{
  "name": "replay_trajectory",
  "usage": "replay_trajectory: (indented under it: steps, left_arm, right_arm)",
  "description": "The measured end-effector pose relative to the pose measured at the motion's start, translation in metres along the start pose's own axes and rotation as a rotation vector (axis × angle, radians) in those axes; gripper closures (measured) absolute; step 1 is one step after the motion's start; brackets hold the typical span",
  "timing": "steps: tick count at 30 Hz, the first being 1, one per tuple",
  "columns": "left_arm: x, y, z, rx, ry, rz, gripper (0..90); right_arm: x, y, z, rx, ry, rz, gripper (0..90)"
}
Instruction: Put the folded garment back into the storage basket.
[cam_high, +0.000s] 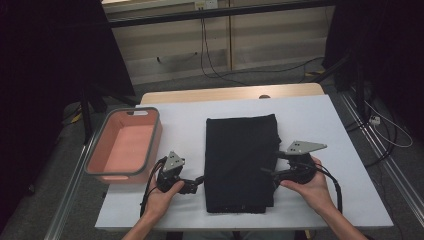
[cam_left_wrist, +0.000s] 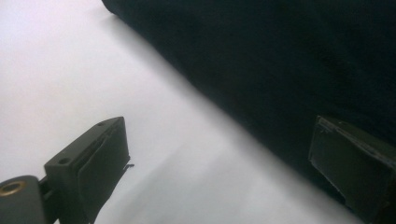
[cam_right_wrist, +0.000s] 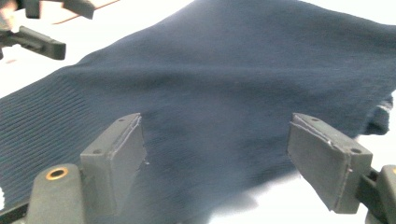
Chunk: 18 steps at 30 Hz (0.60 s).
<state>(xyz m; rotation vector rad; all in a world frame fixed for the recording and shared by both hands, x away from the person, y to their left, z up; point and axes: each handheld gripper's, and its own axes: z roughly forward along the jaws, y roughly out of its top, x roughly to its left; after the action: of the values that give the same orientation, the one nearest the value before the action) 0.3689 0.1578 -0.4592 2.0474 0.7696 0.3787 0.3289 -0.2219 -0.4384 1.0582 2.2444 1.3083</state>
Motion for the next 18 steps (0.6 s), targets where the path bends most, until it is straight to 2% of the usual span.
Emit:
replay_trajectory:
  steps: [2,5,6,7,8,9,11,13,15,18]
  left_arm:
    - [0.000,0.000,-0.001,-0.003,0.005,0.005,4.9]
    - [0.000,0.000,-0.001,0.003,0.011,0.013,4.9]
    - [0.000,0.000,-0.001,0.003,0.011,0.013,4.9]
    - [0.000,0.000,-0.001,0.003,0.010,0.014,4.9]
    - [-0.001,0.000,-0.001,0.003,0.013,0.017,4.9]
    - [-0.001,0.000,-0.001,0.005,0.013,0.020,4.9]
    - [-0.001,0.000,-0.001,0.003,0.011,0.019,4.9]
    - [-0.001,0.000,-0.001,0.003,0.012,0.022,4.9]
    - [-0.001,0.000,-0.001,0.005,0.012,0.031,4.9]
    - [-0.001,0.000,-0.001,0.005,0.012,0.032,4.9]
  right_arm:
    - [0.011,-0.002,-0.004,0.004,0.034,-0.026,20.6]
    - [0.023,-0.005,-0.010,0.007,0.048,-0.060,21.2]
    - [0.023,-0.005,-0.010,0.007,0.048,-0.060,21.2]
    - [0.029,-0.007,-0.012,0.019,0.066,-0.078,23.0]
    - [0.029,-0.007,-0.012,0.019,0.066,-0.078,23.0]
    - [0.037,-0.009,-0.012,0.033,0.093,-0.106,28.3]
    - [0.041,-0.010,-0.013,0.044,0.098,-0.123,29.4]
    - [0.055,-0.014,-0.015,0.061,0.106,-0.173,36.7]
    - [0.061,-0.017,-0.015,0.078,0.125,-0.194,40.0]
    - [0.067,-0.019,-0.016,0.096,0.129,-0.217,43.6]
